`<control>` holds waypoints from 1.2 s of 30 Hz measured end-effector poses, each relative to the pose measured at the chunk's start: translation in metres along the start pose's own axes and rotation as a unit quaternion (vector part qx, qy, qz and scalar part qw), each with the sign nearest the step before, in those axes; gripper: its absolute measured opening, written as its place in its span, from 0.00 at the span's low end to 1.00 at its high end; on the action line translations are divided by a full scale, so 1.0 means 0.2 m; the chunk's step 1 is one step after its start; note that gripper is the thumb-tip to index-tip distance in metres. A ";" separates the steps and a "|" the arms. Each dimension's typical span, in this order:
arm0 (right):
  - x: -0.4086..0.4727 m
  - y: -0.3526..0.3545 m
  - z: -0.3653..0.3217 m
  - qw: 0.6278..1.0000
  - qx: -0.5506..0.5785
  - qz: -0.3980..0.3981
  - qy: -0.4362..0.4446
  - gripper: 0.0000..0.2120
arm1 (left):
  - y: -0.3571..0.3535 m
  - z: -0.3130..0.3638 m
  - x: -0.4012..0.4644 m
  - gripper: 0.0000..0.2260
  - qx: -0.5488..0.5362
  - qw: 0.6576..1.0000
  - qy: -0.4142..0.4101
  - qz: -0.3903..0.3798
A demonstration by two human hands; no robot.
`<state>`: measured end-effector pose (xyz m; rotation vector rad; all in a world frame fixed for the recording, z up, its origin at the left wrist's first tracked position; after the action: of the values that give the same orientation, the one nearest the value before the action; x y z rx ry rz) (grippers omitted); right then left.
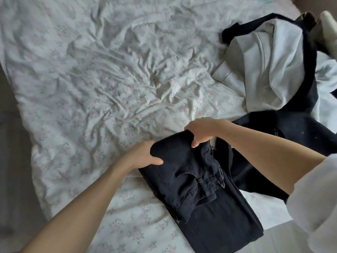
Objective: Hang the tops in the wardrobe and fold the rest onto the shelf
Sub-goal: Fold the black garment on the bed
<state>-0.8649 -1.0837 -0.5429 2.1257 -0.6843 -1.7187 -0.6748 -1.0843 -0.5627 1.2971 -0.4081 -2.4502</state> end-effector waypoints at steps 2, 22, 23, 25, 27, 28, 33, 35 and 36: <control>-0.09 0.06 -0.01 0.999 0.025 0.022 0.013 0.16 | 0.05 0.06 -0.09 0.23 -0.022 0.999 -0.026 0.015; -0.51 0.90 -0.47 0.943 -0.060 0.324 0.047 0.19 | 0.93 0.22 -0.61 0.14 0.093 0.943 0.033 0.317; -0.53 0.91 -0.48 0.934 -0.063 0.349 0.050 0.19 | 0.96 0.24 -0.64 0.14 0.126 0.928 0.042 0.348; -0.54 0.88 -0.47 0.920 -0.078 0.382 0.047 0.20 | 0.95 0.27 -0.66 0.15 0.178 0.900 0.057 0.394; -0.54 0.79 -0.44 0.911 -0.092 0.399 0.044 0.21 | 0.86 0.29 -0.66 0.15 0.211 0.876 0.058 0.430; -0.54 0.74 -0.41 0.911 -0.090 0.401 0.040 0.21 | 0.80 0.29 -0.65 0.15 0.224 0.865 0.052 0.446; -0.55 0.37 -0.26 0.915 -0.058 0.399 0.032 0.19 | 0.41 0.34 -0.63 0.13 0.279 0.843 0.003 0.460; -0.59 0.23 -0.22 0.912 -0.047 0.406 0.028 0.20 | 0.27 0.35 -0.65 0.12 0.269 0.849 -0.032 0.453; -0.63 0.15 -0.20 0.912 -0.049 0.407 0.020 0.21 | 0.19 0.36 -0.67 0.12 0.259 0.855 -0.057 0.446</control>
<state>-0.8507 -1.0411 -0.4146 1.4590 -1.2175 -1.1969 -0.6580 -1.0554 -0.4089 0.8091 -1.4118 -1.6431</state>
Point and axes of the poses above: each hand's wrist, its own x-axis towards the middle knuckle, its own y-axis out of the back of the hand, z = x × y, the point moved 6 cm from there along x, towards the middle knuckle, and after that the axes turned 8 degrees about x, right-handed, at the moved point
